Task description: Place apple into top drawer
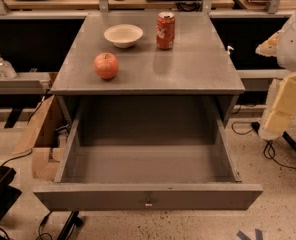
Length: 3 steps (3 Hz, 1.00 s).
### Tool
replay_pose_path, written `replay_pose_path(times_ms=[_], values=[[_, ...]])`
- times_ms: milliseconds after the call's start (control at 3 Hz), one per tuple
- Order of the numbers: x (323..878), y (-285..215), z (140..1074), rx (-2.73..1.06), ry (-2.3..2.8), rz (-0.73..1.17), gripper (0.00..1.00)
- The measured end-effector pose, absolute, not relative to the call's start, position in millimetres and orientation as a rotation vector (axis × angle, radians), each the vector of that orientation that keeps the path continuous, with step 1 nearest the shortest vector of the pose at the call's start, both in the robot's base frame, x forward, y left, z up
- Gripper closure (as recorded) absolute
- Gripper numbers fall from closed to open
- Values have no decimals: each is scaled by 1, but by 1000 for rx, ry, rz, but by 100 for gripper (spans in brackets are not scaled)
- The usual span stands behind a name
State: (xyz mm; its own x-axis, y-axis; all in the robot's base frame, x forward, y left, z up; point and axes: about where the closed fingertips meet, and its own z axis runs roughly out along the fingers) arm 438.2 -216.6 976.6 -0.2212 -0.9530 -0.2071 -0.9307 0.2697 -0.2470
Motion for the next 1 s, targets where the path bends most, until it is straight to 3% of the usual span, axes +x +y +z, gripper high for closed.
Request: replay_pose_path(times_ms=[667, 1000], values=[[454, -208, 977, -1705, 2153, -85, 0], [505, -177, 986, -1651, 1968, -21, 0]])
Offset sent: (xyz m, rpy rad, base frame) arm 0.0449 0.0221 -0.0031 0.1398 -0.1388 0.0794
